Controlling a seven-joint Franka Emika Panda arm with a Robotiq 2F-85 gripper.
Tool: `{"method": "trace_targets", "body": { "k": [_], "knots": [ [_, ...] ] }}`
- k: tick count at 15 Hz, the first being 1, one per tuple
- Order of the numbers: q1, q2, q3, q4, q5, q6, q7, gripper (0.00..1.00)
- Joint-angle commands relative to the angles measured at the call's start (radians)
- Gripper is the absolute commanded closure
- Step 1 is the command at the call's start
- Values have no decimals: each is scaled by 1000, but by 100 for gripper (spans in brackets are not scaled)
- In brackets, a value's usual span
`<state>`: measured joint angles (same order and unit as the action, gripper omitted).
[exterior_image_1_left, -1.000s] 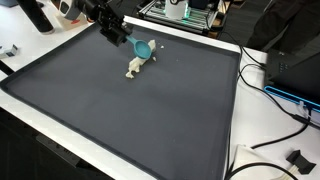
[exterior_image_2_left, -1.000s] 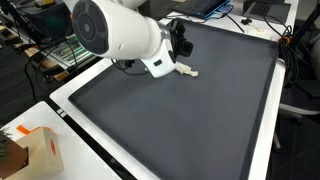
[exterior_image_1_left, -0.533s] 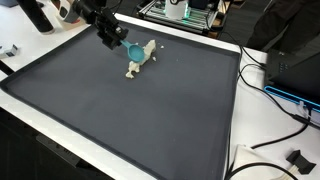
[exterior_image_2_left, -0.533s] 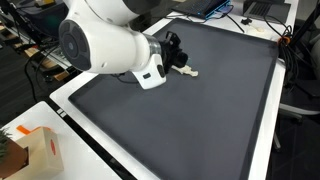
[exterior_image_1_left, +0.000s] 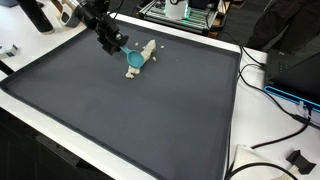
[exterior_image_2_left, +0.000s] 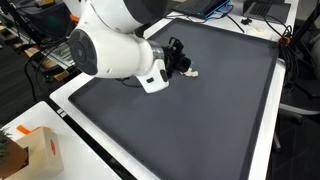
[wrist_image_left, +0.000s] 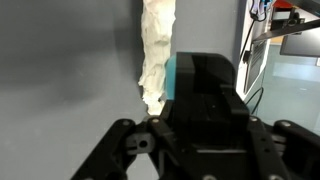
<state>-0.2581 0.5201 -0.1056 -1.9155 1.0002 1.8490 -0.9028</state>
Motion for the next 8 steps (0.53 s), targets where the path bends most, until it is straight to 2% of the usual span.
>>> {"method": "trace_targets", "body": {
  "k": [1,8],
  "knots": [
    [7,34,0,-5,-1,57,-40,75],
    [-6,19,-24,-43,-15,81,-81,75]
  ]
}}
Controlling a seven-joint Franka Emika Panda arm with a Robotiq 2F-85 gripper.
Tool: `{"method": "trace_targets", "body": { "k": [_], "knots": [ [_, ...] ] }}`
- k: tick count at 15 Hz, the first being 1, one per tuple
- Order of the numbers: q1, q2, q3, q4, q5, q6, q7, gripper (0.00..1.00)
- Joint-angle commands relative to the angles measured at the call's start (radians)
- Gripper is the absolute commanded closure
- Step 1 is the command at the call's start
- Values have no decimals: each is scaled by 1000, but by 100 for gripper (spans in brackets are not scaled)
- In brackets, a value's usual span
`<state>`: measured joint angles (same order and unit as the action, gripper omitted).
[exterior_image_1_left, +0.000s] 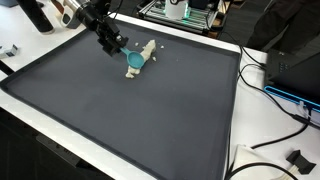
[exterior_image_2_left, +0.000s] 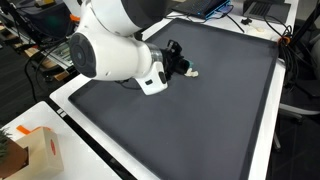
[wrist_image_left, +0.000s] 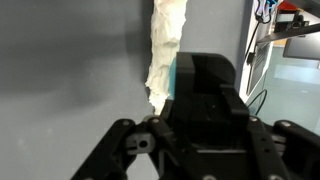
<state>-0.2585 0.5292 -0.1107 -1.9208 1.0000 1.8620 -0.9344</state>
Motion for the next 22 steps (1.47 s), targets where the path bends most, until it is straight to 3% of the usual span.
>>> {"method": "trace_targets", "body": {
  "k": [1,14,22],
  "knots": [
    [-10,7,-21,-43,-11,69,-56,75],
    [2,80,15,24,-5,30,-38,75],
    [-42,35,-21,-37,20,41,-61,75]
  ]
}}
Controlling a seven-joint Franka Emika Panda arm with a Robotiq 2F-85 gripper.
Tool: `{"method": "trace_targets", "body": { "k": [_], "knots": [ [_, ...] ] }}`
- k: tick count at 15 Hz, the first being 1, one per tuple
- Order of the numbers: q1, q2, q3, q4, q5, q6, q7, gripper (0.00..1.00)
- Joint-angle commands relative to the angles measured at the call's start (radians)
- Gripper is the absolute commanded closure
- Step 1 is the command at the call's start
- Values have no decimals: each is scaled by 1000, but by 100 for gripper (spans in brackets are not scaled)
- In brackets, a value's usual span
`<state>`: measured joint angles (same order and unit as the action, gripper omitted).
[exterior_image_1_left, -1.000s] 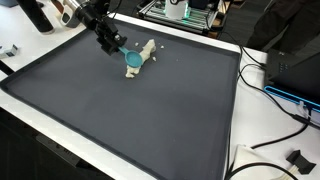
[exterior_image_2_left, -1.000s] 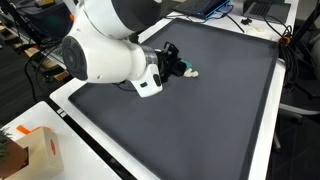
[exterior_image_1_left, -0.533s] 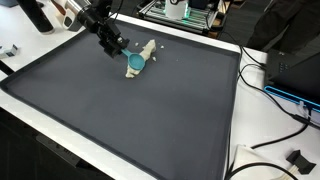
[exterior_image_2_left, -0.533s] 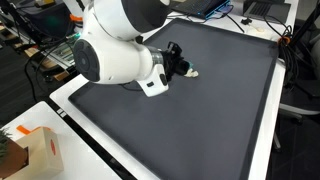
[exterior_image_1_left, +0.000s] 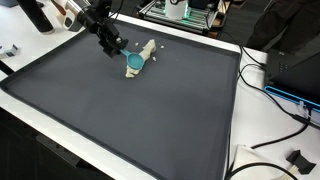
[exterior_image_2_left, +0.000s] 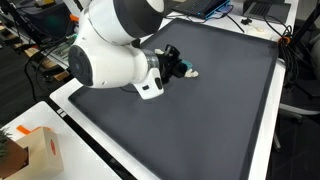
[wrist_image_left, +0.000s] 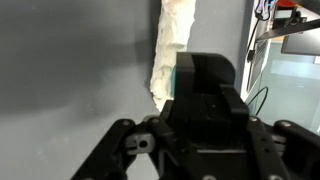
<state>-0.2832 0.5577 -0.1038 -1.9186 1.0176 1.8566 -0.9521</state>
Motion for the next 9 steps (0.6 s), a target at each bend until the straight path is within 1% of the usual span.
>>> {"method": "trace_targets", "body": {
  "k": [1,9],
  "knots": [
    [-19,6,-30,-42,6,45,-42,75],
    [11,50,-9,10,-7,21,-5,75]
  ]
}}
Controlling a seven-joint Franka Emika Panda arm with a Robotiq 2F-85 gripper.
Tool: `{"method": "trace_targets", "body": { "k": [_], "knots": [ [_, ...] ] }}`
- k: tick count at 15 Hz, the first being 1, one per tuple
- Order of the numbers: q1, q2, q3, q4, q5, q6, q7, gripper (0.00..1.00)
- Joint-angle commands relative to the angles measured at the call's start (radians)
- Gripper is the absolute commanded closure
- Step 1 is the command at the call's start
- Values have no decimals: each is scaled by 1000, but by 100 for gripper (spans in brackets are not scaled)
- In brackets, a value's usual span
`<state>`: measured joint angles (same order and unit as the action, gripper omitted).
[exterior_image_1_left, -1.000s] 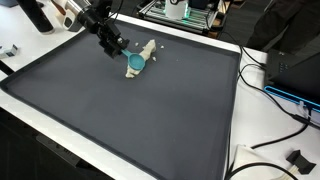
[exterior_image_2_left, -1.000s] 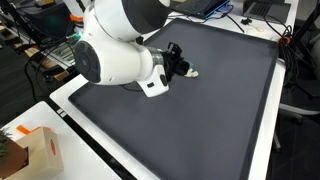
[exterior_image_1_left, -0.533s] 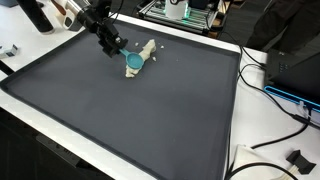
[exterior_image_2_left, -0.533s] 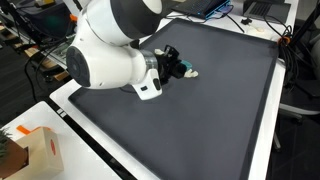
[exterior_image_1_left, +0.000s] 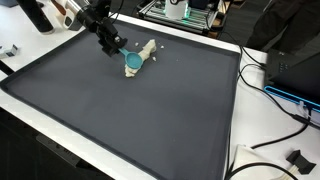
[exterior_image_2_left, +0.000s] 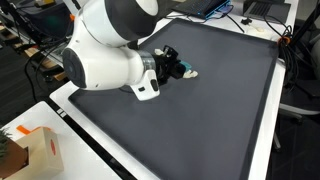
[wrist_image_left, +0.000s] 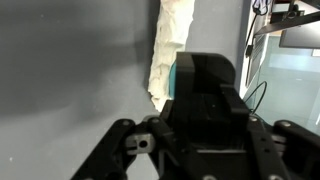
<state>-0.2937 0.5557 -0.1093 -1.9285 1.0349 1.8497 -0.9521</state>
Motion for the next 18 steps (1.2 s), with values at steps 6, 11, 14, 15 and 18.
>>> {"method": "trace_targets", "body": {
  "k": [6,11,14,15,18],
  "knots": [
    [12,24,-11,16,-19,6,20,75],
    [8,-21,-10,-7,-14,-13,12,75],
    [6,-49,-7,-20,-12,-28,2,75],
    [6,-63,-7,-26,-14,-31,-2,75],
    [8,-110,-9,-45,-18,-56,-4,75]
  ]
}}
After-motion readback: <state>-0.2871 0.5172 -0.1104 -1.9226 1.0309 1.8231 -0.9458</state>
